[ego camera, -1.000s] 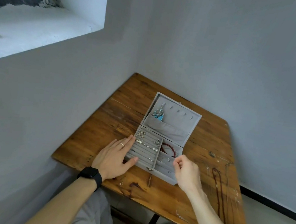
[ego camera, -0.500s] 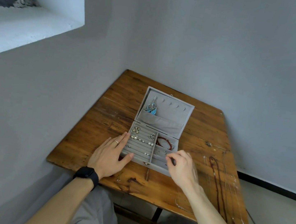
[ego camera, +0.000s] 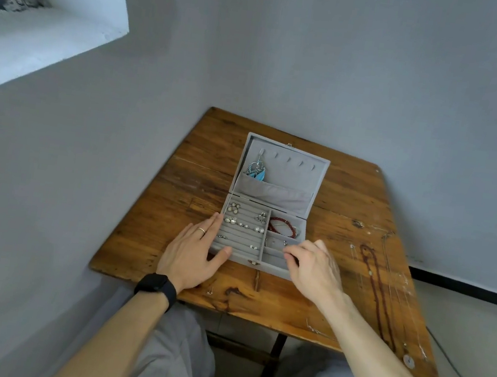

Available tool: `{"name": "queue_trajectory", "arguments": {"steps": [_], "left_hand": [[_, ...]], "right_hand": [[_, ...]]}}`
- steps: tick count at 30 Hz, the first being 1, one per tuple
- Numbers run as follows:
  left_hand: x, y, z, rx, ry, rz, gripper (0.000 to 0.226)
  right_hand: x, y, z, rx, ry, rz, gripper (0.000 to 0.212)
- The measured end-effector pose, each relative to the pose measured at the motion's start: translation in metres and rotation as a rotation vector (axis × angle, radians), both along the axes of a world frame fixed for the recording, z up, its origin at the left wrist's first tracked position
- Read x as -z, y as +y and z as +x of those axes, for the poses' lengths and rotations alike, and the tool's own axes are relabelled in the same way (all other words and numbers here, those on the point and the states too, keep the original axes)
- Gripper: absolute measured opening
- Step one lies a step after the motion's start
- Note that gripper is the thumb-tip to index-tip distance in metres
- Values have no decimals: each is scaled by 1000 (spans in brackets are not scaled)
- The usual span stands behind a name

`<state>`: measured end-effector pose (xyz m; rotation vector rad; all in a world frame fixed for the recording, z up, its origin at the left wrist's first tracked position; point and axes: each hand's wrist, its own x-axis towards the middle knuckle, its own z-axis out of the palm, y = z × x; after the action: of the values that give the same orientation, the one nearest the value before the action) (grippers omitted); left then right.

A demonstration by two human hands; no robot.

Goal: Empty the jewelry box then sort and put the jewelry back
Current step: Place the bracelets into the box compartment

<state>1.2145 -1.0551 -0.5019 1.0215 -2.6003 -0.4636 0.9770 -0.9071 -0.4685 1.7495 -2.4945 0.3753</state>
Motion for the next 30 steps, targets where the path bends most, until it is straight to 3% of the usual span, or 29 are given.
{"name": "queue_trajectory", "arguments": {"steps": [15,30], "left_hand": [[-5,1,-1,-11,-29,10,80],[-11,7,-1,-46,-45,20,80]], "right_hand": [[-4,0,6,50,-53,-19,24],[-11,-4,7,-48,-125,13,20]]}}
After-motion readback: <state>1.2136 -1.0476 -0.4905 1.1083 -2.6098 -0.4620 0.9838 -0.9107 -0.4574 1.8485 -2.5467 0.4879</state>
